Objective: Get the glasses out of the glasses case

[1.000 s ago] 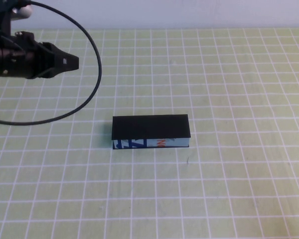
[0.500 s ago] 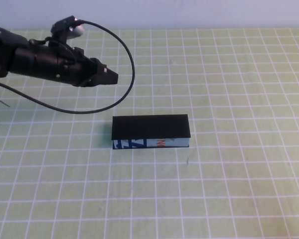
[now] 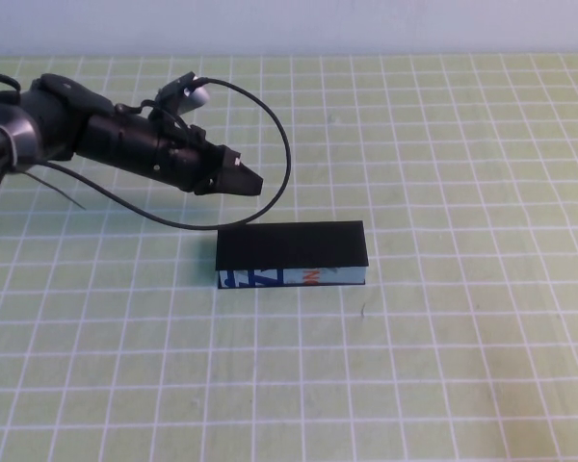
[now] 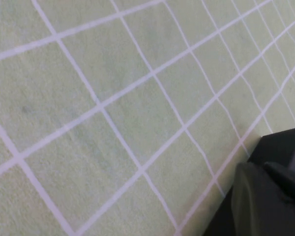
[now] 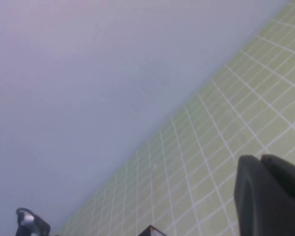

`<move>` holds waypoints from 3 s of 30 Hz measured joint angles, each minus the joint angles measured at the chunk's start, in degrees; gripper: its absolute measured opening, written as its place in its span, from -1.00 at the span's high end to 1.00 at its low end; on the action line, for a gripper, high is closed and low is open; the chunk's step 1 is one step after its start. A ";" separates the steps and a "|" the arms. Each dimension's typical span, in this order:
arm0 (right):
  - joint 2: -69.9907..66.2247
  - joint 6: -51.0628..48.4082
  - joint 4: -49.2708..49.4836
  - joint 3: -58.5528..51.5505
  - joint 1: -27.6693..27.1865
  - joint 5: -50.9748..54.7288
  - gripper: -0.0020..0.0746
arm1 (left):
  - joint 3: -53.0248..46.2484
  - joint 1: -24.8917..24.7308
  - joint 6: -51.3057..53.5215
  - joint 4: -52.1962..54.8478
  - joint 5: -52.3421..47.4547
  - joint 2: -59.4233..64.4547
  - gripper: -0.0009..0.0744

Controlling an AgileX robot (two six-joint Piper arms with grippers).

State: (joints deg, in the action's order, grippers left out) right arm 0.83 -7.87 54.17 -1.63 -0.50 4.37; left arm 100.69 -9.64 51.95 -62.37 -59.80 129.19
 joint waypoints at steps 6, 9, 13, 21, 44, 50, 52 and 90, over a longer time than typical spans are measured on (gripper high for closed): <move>-3.14 -2.83 2.59 4.95 0.00 11.40 0.99 | 2.31 -0.27 -1.05 0.27 -0.55 2.44 0.99; -10.70 -3.94 -0.67 10.86 0.00 19.30 0.99 | 2.55 -0.64 -1.17 1.02 -1.14 2.86 0.99; -24.84 -10.12 -4.00 19.97 0.00 30.06 0.99 | 2.55 -1.50 -1.62 3.37 -1.35 3.60 0.99; -50.73 -23.31 -5.01 40.00 0.10 44.31 0.99 | 2.55 -1.85 -2.01 4.49 -1.85 5.00 0.99; -95.76 -41.49 -38.29 75.58 38.17 35.13 0.58 | 2.55 -1.85 -2.17 4.78 -4.93 5.57 0.99; -100.19 -51.43 -39.54 75.80 38.17 29.48 0.19 | 2.55 -1.85 -2.17 4.78 -5.73 5.57 0.99; -101.40 -53.74 -40.28 75.80 38.17 27.50 0.16 | 2.55 -1.85 -2.17 4.78 -5.73 5.57 0.99; -112.61 -61.50 -45.59 75.92 38.17 11.41 0.25 | 2.55 -1.85 -2.21 4.48 -6.52 5.57 0.99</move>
State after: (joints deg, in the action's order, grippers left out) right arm -111.78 -69.37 8.58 74.29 37.67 15.78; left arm 103.25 -11.49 49.75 -57.89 -66.32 134.76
